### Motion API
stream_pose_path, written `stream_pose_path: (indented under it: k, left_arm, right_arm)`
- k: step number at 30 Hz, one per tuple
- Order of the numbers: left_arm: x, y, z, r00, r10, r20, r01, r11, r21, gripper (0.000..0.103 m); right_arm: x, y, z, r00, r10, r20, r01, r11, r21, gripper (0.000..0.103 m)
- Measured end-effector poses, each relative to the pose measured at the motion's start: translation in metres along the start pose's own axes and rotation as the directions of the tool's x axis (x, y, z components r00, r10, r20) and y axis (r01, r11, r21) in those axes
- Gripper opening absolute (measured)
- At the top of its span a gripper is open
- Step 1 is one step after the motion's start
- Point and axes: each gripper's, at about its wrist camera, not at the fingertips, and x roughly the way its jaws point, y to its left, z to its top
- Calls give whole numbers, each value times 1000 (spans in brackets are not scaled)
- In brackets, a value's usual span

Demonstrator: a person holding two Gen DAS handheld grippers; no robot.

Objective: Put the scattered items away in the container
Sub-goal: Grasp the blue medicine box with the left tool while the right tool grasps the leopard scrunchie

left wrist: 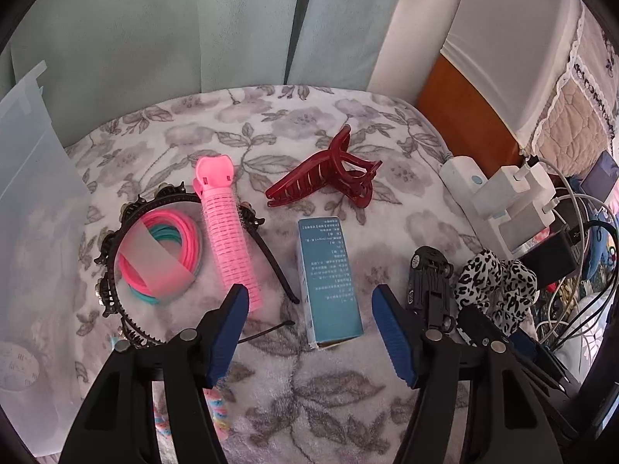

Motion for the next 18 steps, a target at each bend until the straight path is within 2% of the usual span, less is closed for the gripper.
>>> stream_pose_path:
  k: [3,9,16,18]
  left_arm:
    - [8,0,1,1000,-5,-7,5,1000,0,60]
    - [17,-2,1,1000,-6,-12,6,1000,4,43]
    - [20,-3,0,1000,-5,-19,5,1000,-2,29]
    - [20,-3,0,1000,-2,-17,2,1000,-1,28]
  right_arm:
    - [3,4,1,1000,-16,19,16,1000,-20,67]
    - [9,9,1,997,-54,57,58,996,-65,50]
    - [11,13,1,998,-25,56,30,996,-85,31]
    - [12,13,1,999,-16,51,20,996,-85,27]
